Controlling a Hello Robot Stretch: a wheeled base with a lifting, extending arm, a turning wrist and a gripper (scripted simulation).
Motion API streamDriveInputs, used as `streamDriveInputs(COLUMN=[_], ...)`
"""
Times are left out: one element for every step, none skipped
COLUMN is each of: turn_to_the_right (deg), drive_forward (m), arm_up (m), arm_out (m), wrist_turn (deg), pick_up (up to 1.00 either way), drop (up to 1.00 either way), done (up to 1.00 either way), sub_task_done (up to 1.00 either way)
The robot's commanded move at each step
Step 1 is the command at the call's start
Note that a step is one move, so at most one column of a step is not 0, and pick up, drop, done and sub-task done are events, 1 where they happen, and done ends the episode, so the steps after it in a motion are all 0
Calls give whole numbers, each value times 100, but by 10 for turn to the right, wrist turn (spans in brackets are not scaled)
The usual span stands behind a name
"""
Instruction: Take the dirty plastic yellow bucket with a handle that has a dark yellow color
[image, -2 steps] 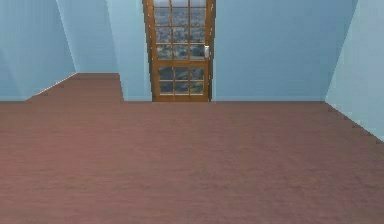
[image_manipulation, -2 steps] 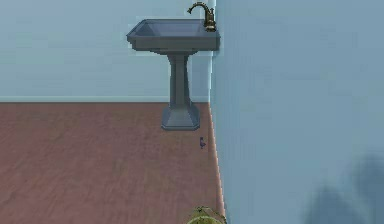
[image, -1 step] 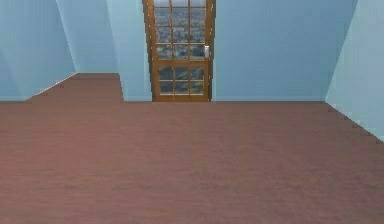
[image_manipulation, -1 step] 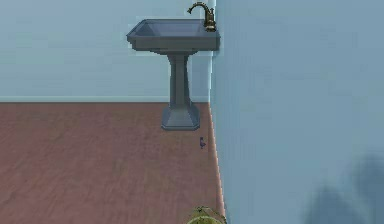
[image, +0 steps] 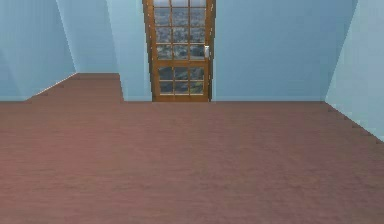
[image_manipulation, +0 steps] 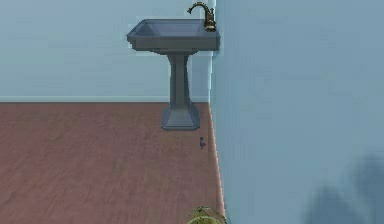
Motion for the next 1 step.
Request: streamDriveInputs(turn_to_the_right=[0], drive_forward=[0], arm_up=[-30], arm_out=[0], wrist_turn=[0], pick_up=[0], drop=[0], done=[0], sub_task_done=[0])
